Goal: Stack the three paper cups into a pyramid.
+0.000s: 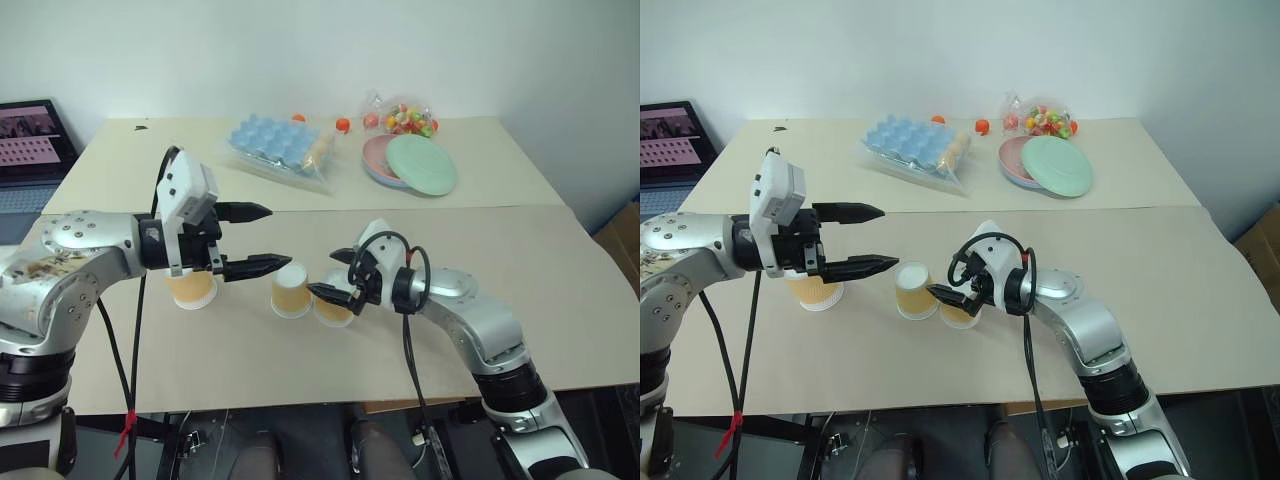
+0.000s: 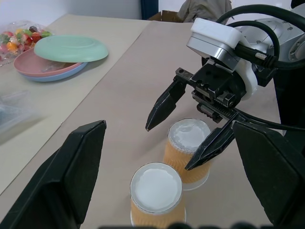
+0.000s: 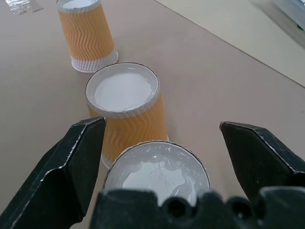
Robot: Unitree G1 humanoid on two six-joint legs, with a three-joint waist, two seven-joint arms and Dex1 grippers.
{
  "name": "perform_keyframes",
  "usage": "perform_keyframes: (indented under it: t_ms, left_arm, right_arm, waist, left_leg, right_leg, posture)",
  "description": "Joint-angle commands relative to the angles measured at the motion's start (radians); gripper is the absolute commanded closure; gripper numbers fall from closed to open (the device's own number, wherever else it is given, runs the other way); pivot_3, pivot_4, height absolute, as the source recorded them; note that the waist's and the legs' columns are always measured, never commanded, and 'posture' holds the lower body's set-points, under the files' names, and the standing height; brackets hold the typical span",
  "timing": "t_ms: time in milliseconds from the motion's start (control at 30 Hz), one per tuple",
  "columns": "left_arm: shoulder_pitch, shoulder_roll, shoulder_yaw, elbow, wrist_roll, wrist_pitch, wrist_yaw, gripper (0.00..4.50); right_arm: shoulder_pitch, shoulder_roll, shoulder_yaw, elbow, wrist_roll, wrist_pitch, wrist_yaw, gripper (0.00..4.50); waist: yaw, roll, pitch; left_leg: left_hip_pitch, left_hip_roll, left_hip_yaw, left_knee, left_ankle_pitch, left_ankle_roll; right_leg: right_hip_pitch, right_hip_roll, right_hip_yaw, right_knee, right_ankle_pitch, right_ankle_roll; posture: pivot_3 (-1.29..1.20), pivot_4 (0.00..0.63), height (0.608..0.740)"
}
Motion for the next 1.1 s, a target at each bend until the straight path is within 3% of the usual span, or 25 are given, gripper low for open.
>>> perform_keyframes:
  t_ms: [33, 267, 500, 600, 833, 967, 1100]
  left_arm:
    - [-0.029, -0.006, -0.001, 0.005, 0.009, -0.025, -0.009, 0.0]
    - [-0.029, -0.016, -0.007, 0.024, 0.024, -0.036, -0.018, 0.0]
    - [0.018, 0.029, 0.083, 0.032, 0.007, -0.004, -0.018, 0.0]
    - [0.043, 0.071, 0.13, 0.041, 0.003, 0.002, -0.024, 0.0]
    - [0.194, 0.218, 0.332, 0.102, 0.024, 0.02, -0.075, 0.0]
    - [0.385, 0.199, 0.478, 0.104, 0.069, 0.0, -0.068, 0.0]
    - [0.448, 0.169, 0.515, 0.092, 0.089, -0.028, -0.036, 0.0]
  right_arm:
    - [-0.086, -0.001, -0.235, -0.086, 0.202, 0.117, -0.009, 0.03]
    - [-0.137, -0.102, -0.468, -0.084, 0.39, 0.251, -0.045, 0.03]
    - [0.026, -0.361, -0.481, -0.176, 0.447, 0.203, 0.197, 0.03]
    - [0.061, -0.423, -0.476, -0.185, 0.486, 0.188, 0.272, 0.03]
    - [0.007, -0.437, -0.361, -0.117, 0.461, 0.112, 0.379, 0.03]
    - [-0.05, -0.412, -0.289, -0.047, 0.418, 0.057, 0.408, 0.03]
    - [-0.068, -0.403, -0.266, -0.012, 0.404, 0.032, 0.42, 0.03]
  waist:
    - [0.001, 0.0, 0.0]
    - [0.003, 0.0, 0.0]
    - [0.001, 0.0, 0.0]
    - [-0.007, -0.001, 0.001]
    - [-0.009, -0.001, 0.001]
    - [-0.019, -0.001, 0.002]
    - [-0.001, -0.002, 0.003]
  left_leg:
    - [0.0, 0.0, 0.0, 0.0, 0.0, 0.0]
    - [-0.001, 0.0, -0.001, 0.0, 0.0, 0.0]
    - [-0.001, 0.0, 0.0, -0.001, 0.0, 0.0]
    - [0.0, 0.0, 0.001, -0.001, -0.001, 0.001]
    - [0.001, 0.001, 0.001, 0.0, -0.001, 0.001]
    - [0.002, 0.001, 0.002, -0.001, -0.001, 0.001]
    - [0.001, 0.001, 0.001, -0.001, -0.001, 0.001]
  right_leg:
    - [0.0, 0.0, 0.0, 0.0, 0.0, 0.0]
    - [0.0, 0.0, -0.001, -0.001, 0.0, 0.0]
    - [0.0, 0.0, 0.0, -0.002, 0.0, 0.0]
    - [0.0, 0.0, 0.0, -0.001, -0.001, 0.0]
    - [0.001, 0.001, 0.0, -0.001, -0.001, 0.0]
    - [0.0, 0.0, 0.0, -0.001, -0.002, -0.001]
    - [-0.001, -0.001, -0.001, -0.001, -0.002, -0.001]
  posture:
    - [0.0, 0.15, 0.74]
    - [0.0, 0.15, 0.74]
    - [0.0, 0.15, 0.74]
    - [0.0, 0.15, 0.74]
    - [0.0, 0.15, 0.74]
    - [0.0, 0.15, 0.74]
    - [0.0, 0.15, 0.74]
